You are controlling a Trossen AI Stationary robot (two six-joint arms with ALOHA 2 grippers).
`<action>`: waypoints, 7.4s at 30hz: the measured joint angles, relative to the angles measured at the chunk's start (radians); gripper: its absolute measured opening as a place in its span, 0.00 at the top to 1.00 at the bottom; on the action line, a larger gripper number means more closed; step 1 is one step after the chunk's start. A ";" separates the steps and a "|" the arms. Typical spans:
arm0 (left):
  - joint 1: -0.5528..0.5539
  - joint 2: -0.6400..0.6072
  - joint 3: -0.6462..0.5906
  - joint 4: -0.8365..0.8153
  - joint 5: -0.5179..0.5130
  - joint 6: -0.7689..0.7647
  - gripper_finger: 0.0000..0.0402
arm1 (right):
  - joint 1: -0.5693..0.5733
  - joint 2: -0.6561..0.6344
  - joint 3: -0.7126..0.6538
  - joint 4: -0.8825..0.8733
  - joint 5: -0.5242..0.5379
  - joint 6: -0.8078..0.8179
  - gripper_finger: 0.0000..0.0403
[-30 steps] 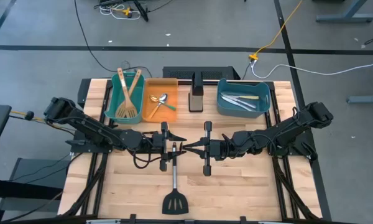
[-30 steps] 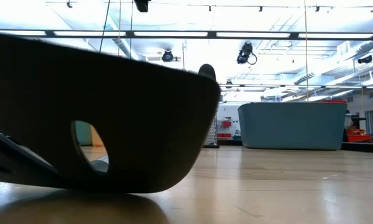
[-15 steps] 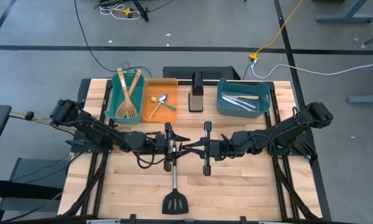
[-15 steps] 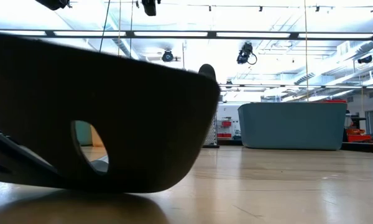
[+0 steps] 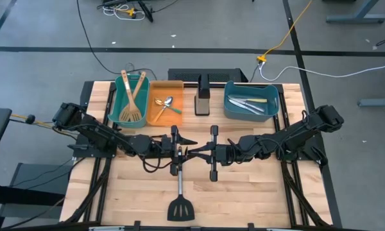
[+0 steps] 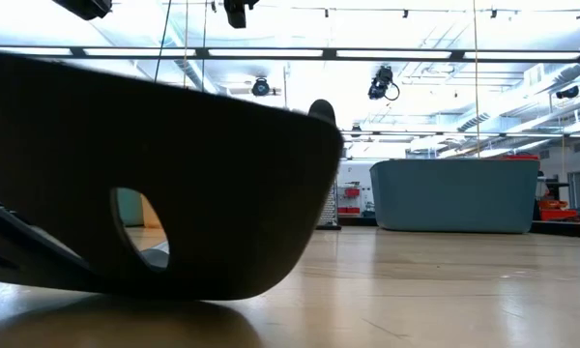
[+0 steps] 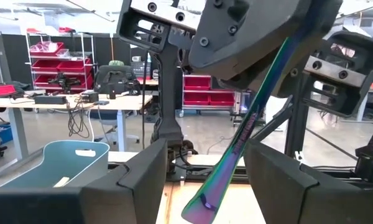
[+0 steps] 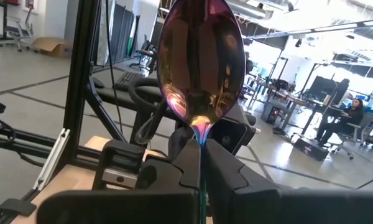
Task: Pick & Place Kitchen Items
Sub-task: Put the blue spoon into the orange bin, then put the black spatula into the green bin
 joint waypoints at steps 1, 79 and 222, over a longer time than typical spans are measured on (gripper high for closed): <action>0.000 0.000 0.000 0.000 0.000 0.000 0.46 | 0.000 0.000 0.000 -0.002 0.000 0.000 0.97; -0.064 -0.295 0.000 -0.660 -0.477 -0.134 0.92 | 0.199 -0.001 -0.002 -0.265 0.571 0.155 0.88; 0.009 -0.220 0.130 -1.219 0.521 -0.261 0.89 | 0.280 -0.001 -0.133 -0.291 0.341 0.441 0.88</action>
